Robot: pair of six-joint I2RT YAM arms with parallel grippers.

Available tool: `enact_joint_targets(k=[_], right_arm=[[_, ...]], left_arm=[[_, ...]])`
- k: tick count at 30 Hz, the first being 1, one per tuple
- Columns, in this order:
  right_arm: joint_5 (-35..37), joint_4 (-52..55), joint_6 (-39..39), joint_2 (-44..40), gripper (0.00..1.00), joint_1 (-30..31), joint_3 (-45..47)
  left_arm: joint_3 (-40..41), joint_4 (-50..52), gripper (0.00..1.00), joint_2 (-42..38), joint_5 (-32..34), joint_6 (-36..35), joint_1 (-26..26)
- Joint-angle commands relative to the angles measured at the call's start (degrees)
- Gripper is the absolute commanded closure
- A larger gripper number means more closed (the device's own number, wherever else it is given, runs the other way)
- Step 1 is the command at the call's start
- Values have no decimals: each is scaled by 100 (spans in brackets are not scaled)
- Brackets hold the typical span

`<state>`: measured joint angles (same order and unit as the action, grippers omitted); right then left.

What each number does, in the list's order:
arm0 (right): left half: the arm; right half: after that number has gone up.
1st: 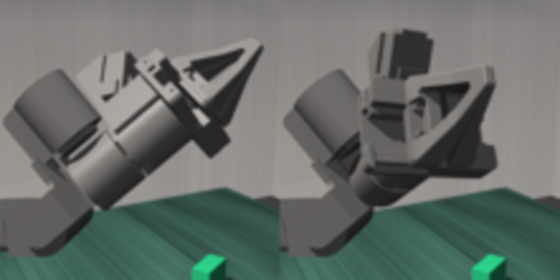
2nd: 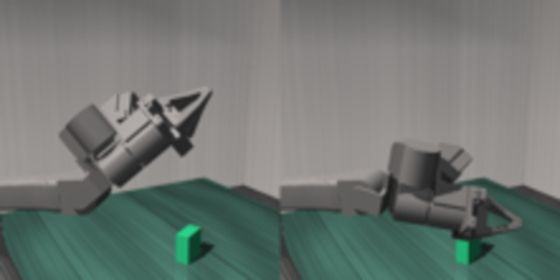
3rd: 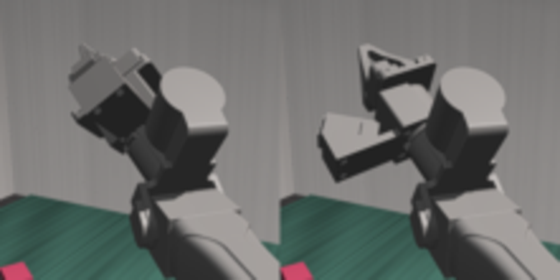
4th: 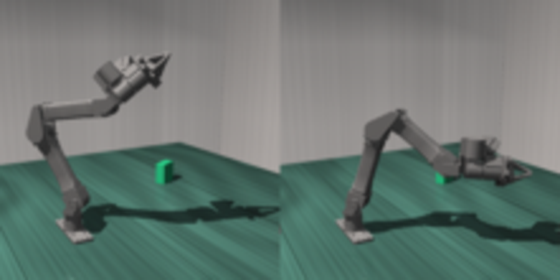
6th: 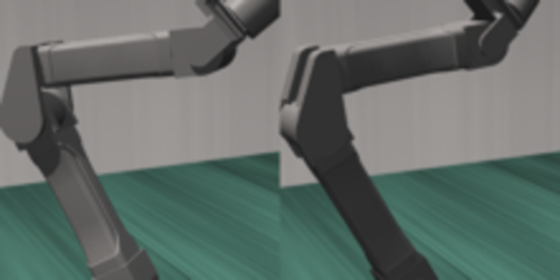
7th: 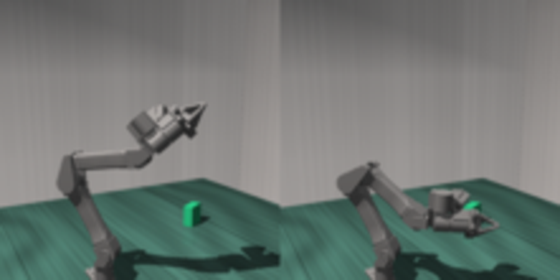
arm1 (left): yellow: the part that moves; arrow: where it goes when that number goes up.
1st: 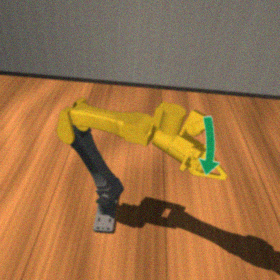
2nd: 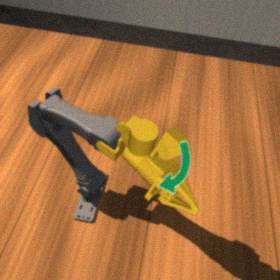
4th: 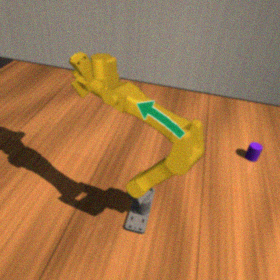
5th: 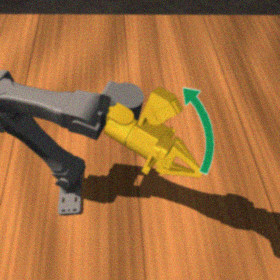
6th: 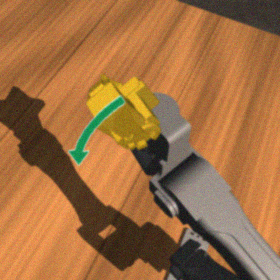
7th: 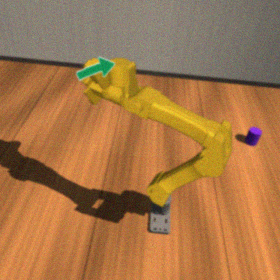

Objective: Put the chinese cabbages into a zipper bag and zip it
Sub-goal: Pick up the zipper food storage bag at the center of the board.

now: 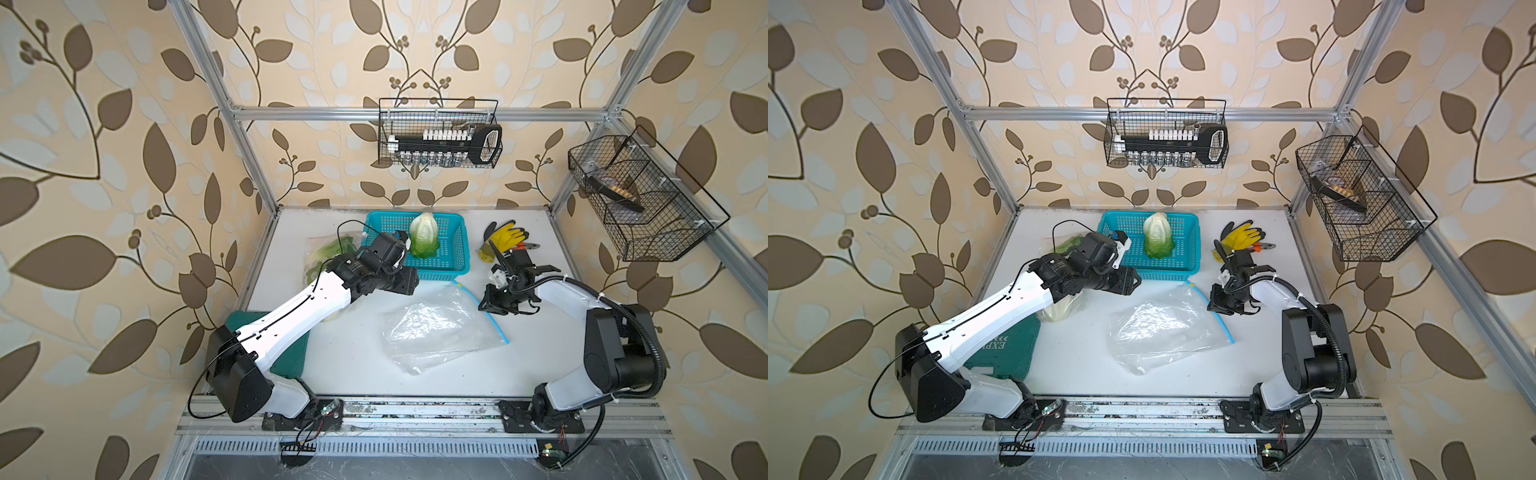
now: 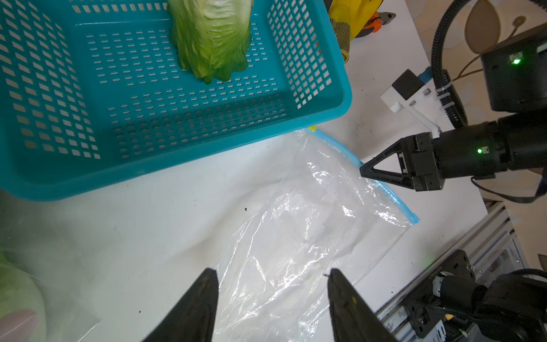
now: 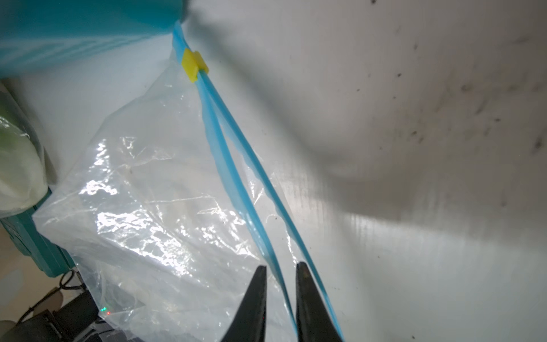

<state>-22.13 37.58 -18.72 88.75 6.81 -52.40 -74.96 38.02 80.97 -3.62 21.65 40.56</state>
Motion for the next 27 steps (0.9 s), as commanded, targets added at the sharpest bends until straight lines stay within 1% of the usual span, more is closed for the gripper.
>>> enact_joint_targets(k=[1, 4, 7, 10, 13, 16, 18, 22, 23, 25, 27], right_arm=[[-217, -72, 76, -352, 93, 293, 120], [-282, 44, 1, -825, 100, 700, 99], [-292, 423, -15, -1361, 100, 1170, -136], [-441, 736, -48, -1851, 100, 1597, -553], [-414, 830, -142, -2143, 100, 1970, -1107], [-215, 710, -82, -2161, 100, 2416, -1712], [-18, 375, -27, -2106, 100, 2775, -1952], [327, -318, 56, -1746, 100, 3414, -2242], [463, -383, 99, -1604, 100, 3607, -2331], [580, -472, 170, -1362, 100, 3839, -2502], [606, -618, 136, -1181, 100, 3952, -2578]], left_arm=[[-173, 162, 40, -91, 343, 121, 23], [-328, 301, 40, -156, 454, 72, 6], [-527, 494, 40, -254, 388, 59, -21], [-745, 728, 40, -387, 159, 67, -112], [-950, 983, 41, -532, -327, 198, -403], [-1154, 1058, 41, -699, -1052, 455, -838], [-1352, 1050, 40, -779, -1270, 534, -870], [-1561, 896, 34, -768, -2043, 889, -854], [-1522, 857, 33, -758, -2140, 941, -804], [-1433, 934, 33, -708, -2088, 898, -705], [-1328, 1071, 38, -662, -2010, 774, -705]])
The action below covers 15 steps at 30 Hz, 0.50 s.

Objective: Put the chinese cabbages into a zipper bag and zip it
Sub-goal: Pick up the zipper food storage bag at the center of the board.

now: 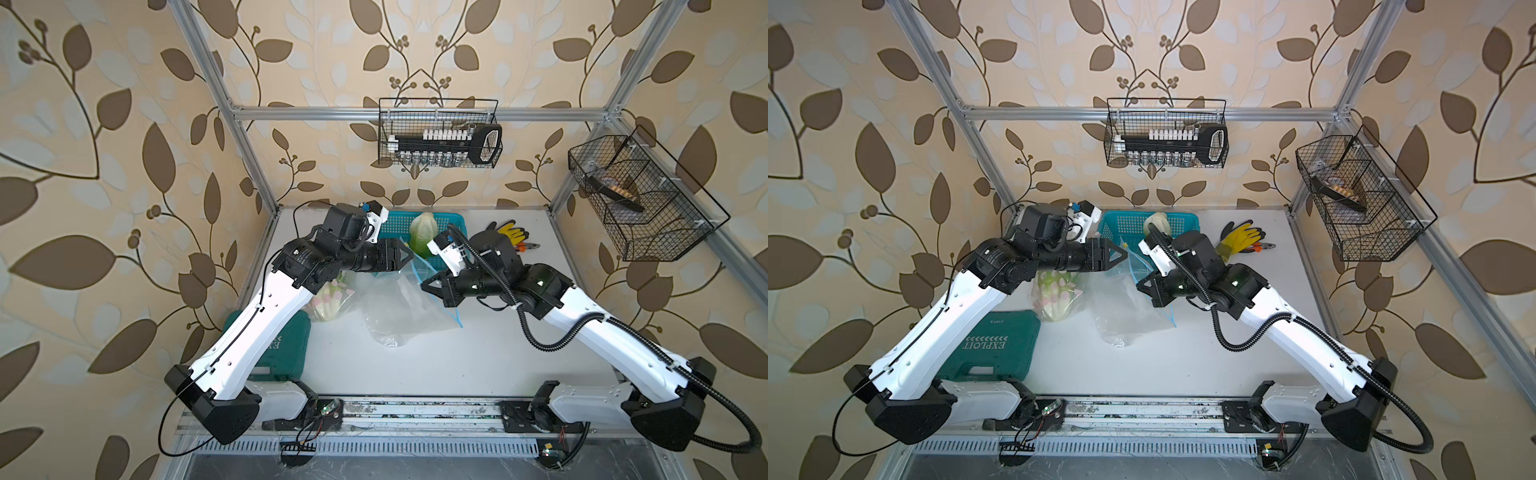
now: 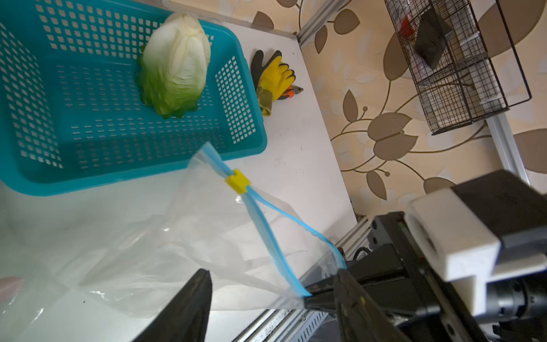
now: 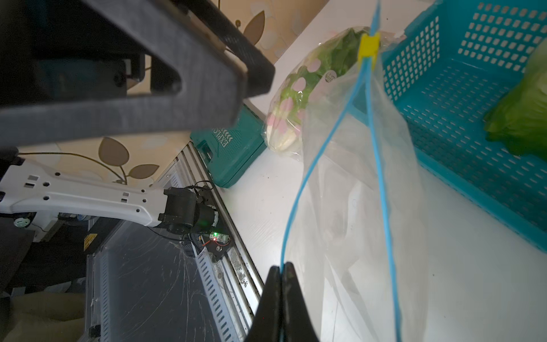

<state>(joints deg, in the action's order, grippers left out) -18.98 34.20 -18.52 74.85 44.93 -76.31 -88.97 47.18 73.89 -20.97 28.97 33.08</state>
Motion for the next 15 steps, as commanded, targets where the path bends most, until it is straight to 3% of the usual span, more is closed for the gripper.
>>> enact_joint_targets(k=[1, 8, 15], right_arm=[[222, -382, 82, 285, 100, 188, -210], [201, -597, 4, 511, 100, 311, -262], [-5, -628, 43, 550, 100, 321, -279]], left_arm=[[134, 203, 40, 47, -213, -22, 49], [360, 300, 59, 77, -118, -328, 49], [589, 292, 54, 358, -245, -594, 49]])
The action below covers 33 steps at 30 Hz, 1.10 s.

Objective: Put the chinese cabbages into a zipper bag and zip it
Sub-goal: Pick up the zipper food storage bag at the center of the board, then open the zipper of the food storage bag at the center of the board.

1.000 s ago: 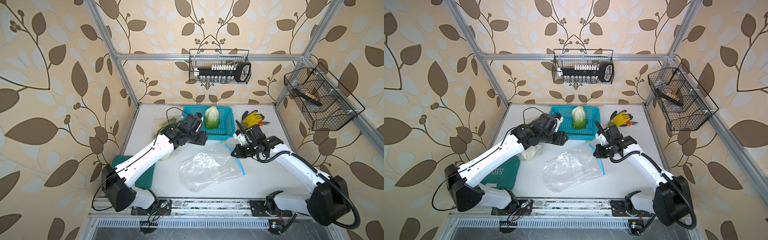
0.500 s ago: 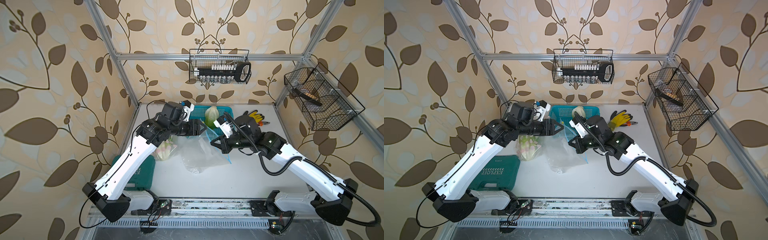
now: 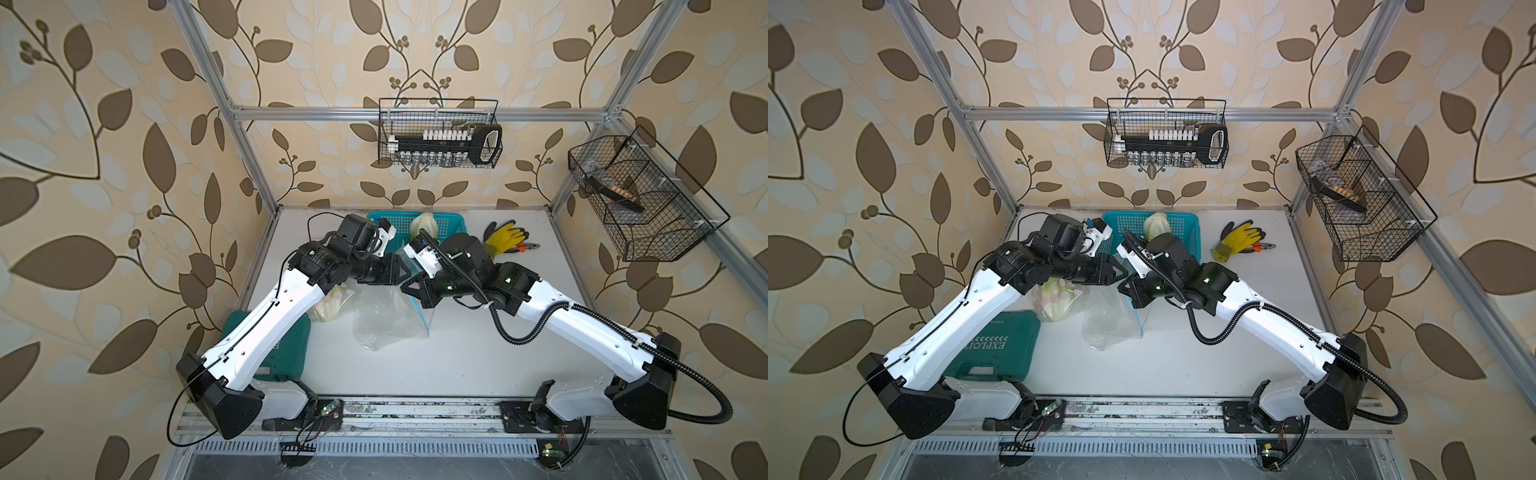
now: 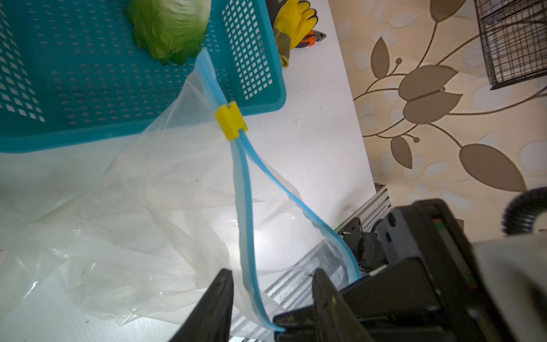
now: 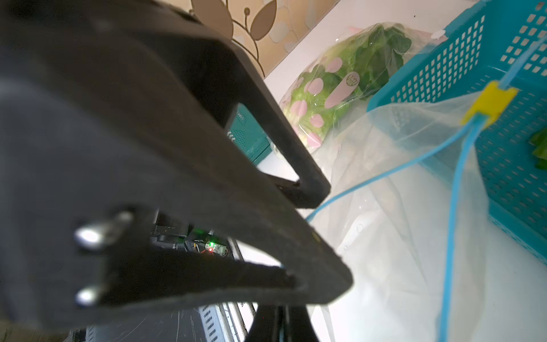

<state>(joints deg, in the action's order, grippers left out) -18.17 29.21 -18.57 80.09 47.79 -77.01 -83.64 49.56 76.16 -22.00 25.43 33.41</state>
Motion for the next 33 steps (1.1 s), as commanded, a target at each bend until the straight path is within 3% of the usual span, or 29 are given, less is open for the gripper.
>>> enact_joint_targets(k=[1, 3, 7, 9, 13, 16, 20, 28, 33], right_arm=[[-142, -159, 52, 24, 100, 35, -209], [-197, -209, 27, 33, 100, 42, -175], [-314, -259, -87, 34, 100, -33, -168], [-597, -260, -348, -77, 84, -375, -184], [-1106, -665, -944, -509, 43, -1661, 106], [-1185, -629, -1105, -277, 29, -2400, 46], [311, -99, -759, 808, 8, -2579, -438], [2695, -29, 398, 3048, 1, -2081, -2136], [3593, 375, 750, 4401, 0, -1936, -3410]], left_arm=[[42, 61, 55, 189, -122, -273, 17], [1, 41, 59, 273, -103, -314, 12], [-29, 23, 91, 322, 219, -385, 6], [-21, 94, 100, 257, 622, -471, -39], [336, 66, 100, 82, 883, -558, -326], [477, 0, 100, 64, 889, -505, -396], [455, -165, 100, 66, 753, -388, -396], [536, -236, 100, -259, 796, -473, -405], [522, -245, 100, -441, 769, -567, -456]])
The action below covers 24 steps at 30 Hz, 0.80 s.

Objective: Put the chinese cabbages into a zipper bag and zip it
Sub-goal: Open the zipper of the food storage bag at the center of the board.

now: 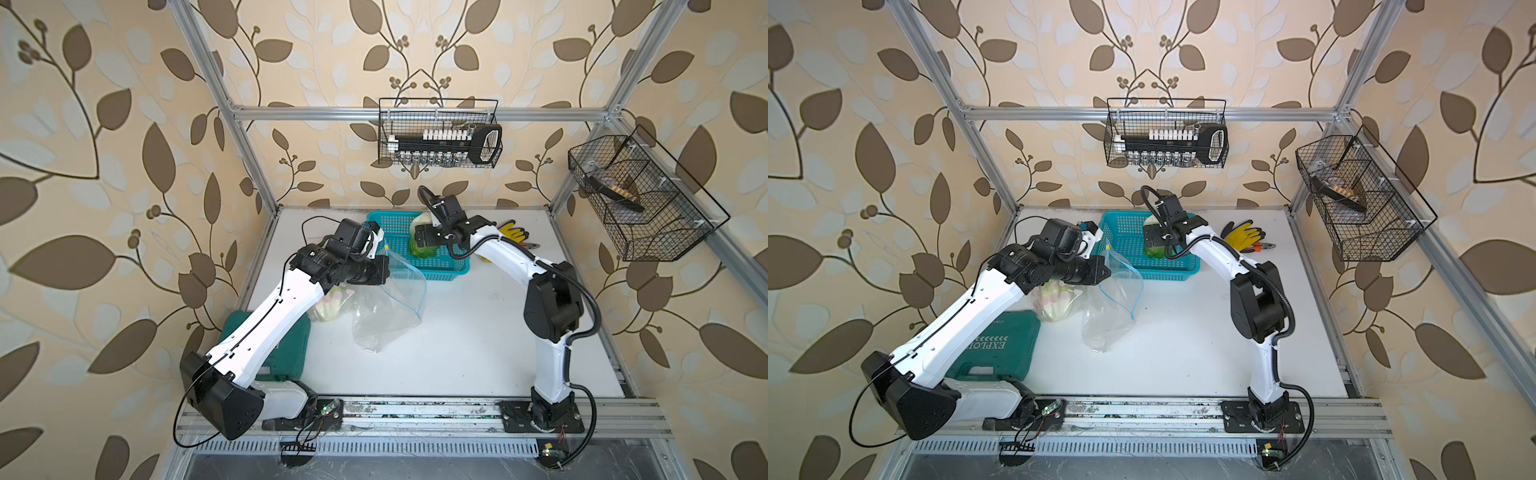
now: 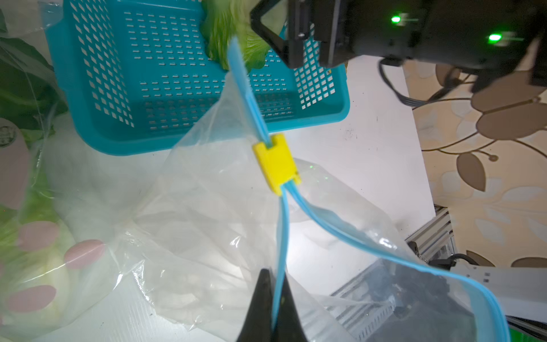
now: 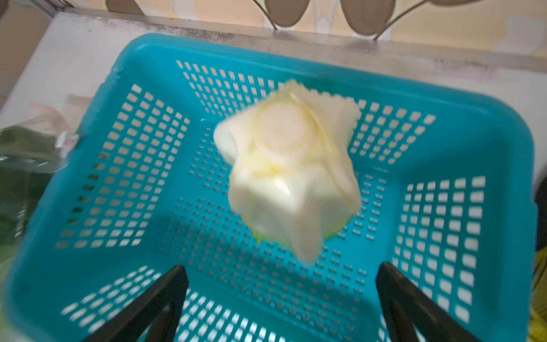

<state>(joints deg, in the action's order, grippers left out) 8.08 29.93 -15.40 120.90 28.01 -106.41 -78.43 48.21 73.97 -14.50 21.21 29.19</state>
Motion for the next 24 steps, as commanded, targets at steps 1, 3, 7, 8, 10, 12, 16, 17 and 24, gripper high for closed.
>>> enact_joint_targets(k=[1, 3, 7, 8, 10, 12, 16, 17, 24], right_arm=[[1123, 243, 477, 471, 0, 56, -584], [1199, 0, 581, 652, 2, 77, -644], [1087, -240, 871, 869, 22, 66, -719], [1066, -223, 973, 870, 29, 58, -732], [1045, -199, 1224, 784, 43, 60, -695], [1055, -187, 1463, 592, 56, 47, -545], [1537, -26, 1933, 70, 70, 48, -146], [1684, 10, 2056, -55, 72, 56, -30], [2586, 91, 2844, -173, 77, 405, 275]], left_arm=[[-5, -110, 100, -249, 11, -162, -36], [0, -116, 100, -286, 1, -205, -49], [38, -127, 100, -339, -2, -289, -75], [31, -123, 100, -355, 5, -325, -78], [31, -110, 100, -405, 35, -385, -80], [63, -117, 100, -469, 55, -440, -97], [107, -153, 100, -581, 62, -472, -139], [109, -169, 100, -601, 66, -466, -155], [261, -381, 100, -876, 202, -340, -331]])
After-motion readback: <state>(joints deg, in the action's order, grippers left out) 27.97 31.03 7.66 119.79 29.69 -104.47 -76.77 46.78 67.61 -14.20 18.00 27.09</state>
